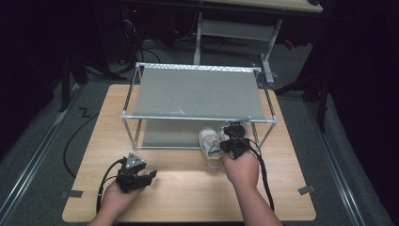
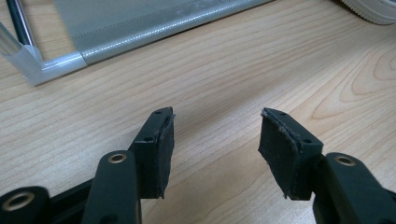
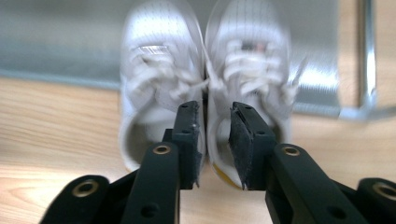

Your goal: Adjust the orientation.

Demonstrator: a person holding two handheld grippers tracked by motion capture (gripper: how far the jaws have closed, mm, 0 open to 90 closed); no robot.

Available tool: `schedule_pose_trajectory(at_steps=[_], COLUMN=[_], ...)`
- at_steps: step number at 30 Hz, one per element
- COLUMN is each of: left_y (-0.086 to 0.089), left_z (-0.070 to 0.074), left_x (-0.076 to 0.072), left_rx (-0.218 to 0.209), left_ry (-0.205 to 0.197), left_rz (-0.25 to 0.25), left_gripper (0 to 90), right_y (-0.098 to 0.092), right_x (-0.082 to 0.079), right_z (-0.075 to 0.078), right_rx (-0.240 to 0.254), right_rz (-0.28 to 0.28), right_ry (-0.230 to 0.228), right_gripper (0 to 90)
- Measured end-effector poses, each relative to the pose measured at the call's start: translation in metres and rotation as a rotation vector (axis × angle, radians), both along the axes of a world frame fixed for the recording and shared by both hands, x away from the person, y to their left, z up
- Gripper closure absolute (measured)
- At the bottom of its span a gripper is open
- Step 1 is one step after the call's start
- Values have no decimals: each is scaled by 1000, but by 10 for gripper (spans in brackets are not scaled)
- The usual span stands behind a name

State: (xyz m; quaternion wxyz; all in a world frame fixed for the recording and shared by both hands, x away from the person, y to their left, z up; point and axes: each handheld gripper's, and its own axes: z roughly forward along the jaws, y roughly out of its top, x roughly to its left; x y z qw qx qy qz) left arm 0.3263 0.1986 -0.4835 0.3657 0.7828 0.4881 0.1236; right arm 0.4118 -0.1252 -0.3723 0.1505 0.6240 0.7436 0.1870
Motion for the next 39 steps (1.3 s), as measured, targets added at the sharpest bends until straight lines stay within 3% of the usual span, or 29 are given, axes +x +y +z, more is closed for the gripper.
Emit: schedule_pose_trajectory(at_steps=[5,7,8,11,13,14,15,16,17,18,19,21,26,27,29,30,32,34,35,36,37,39], left_y=[1,-1,-4,-17,-33,-43,-54,-66,-91,-91,-104,-129,-173,-184,-188,-191,-193,-195,-194,-194,-194,-196], left_z=[2,3,4,11,15,18,20,22,25,25,25,23,12,9,7,6,8,15,18,22,24,27], left_x=[0,-1,-2,-4,-7,-9,-10,-12,-16,-16,-16,-11,7,15,20,25,30,30,29,27,28,32], left_rx=[-5,-14,-19,-68,-92,-107,-119,-118,-79,-79,-63,-68,-64,-62,-73,-81,-126,-117,-119,-98,-89,-63], left_ry=[-9,-13,-19,-48,-63,-69,-77,-90,-126,-126,-143,-144,-124,-118,-112,-110,-128,-182,-211,-247,-245,-238], left_rz=[-2,-15,-24,-49,-57,-58,-65,-73,-107,-107,-109,-100,-77,-59,-50,-38,-29,-2,8,29,20,5], left_gripper=[445,426,426,388,361,339,339,331,326,326,326,324,322,324,331,411,426,505,561,766,896,900], right_y=[-30,-44,-44,-58,-68,-76,-76,-83,-86,-86,-87,-88,-82,-80,-80,-79,-78,-76,-75,-73,-68,-55], right_x=[-18,-33,-33,-49,-58,-68,-68,-74,-76,-76,-78,-79,-72,-70,-67,-61,-60,-59,-59,-59,-57,-55], right_z=[-1,-15,-15,-33,-43,-52,-52,-58,-60,-60,-62,-65,-75,-79,-81,-84,-83,-79,-76,-75,-75,-78], right_rx=[79,59,59,83,112,127,127,148,155,155,161,158,143,140,150,138,146,146,140,142,151,123], right_rz=[11,59,59,100,117,134,134,159,172,172,173,184,240,264,273,274,268,259,258,260,267,293], right_ry=[-11,-13,-13,-29,-48,-87,-87,-128,-148,-148,-174,-241,-293,-342,-343,-345,-368,-401,-423,-431,-426,-426], right_gripper=[646,570,570,492,459,405,405,446,460,460,459,450,470,507,516,579,602,704,838,891,899,900])
